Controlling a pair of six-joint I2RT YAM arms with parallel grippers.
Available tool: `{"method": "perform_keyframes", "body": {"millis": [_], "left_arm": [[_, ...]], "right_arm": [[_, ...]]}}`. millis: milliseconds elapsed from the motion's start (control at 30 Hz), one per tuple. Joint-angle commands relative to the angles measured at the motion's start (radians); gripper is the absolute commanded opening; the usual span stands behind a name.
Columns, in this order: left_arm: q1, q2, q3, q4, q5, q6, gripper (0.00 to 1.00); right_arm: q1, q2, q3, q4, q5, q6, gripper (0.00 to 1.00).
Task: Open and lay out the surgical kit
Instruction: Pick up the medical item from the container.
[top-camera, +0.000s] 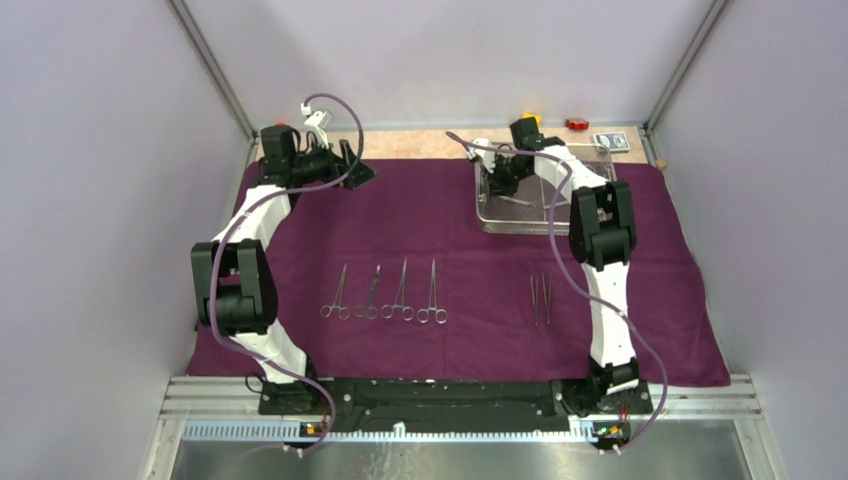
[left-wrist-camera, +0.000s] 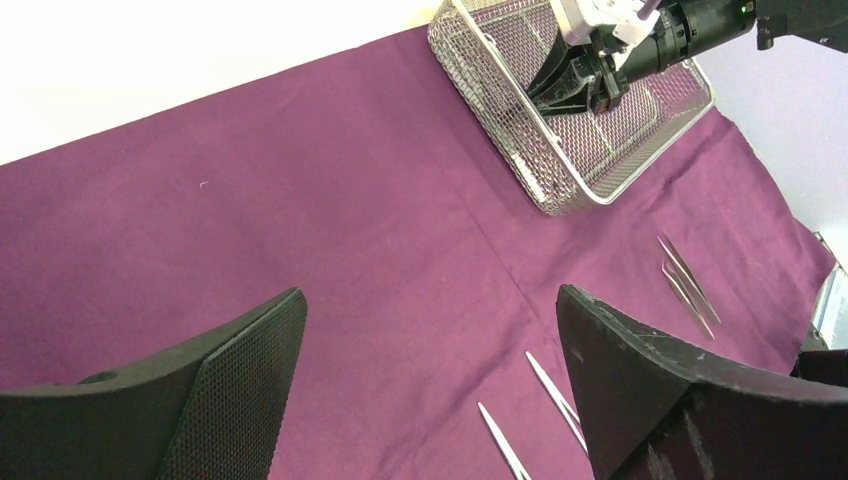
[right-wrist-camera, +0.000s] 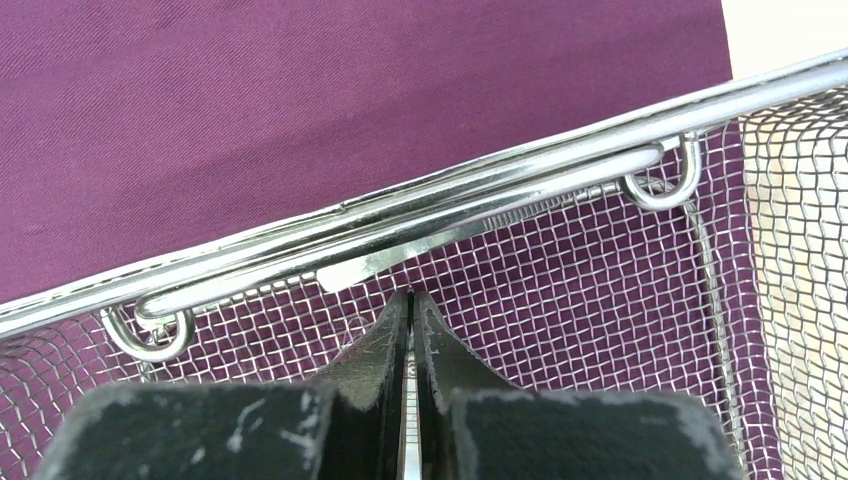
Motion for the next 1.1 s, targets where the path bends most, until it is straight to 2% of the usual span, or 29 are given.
{"method": "perform_keyframes", "body": {"millis": [0, 467, 633, 833, 1067], "left_arm": [[0.002, -0.001, 0.052, -0.006, 0.013, 0.026, 0.99], [-0.007, 0.025, 0.079, 0.001, -0.005, 0.052, 0.99], [-0.041, 0.033, 0.108, -0.02, -0.045, 0.068, 0.99], [-0.134, 0.052, 0.14, -0.049, -0.106, 0.055, 0.99], [-0.194, 0.048, 0.114, -0.023, -0.162, 0.028, 0.99]], "right_arm": [[-0.003, -0.015, 0.066, 0.054, 0.023, 0.043, 0.0], [-0.034, -0.104, 0.075, 0.13, 0.07, 0.246, 0.0], [-0.034, -0.166, 0.073, 0.183, 0.137, 0.38, 0.0], [-0.029, -0.264, 0.068, 0.21, 0.255, 0.543, 0.0], [0.017, -0.463, -0.126, 0.256, 0.361, 0.687, 0.0]]}}
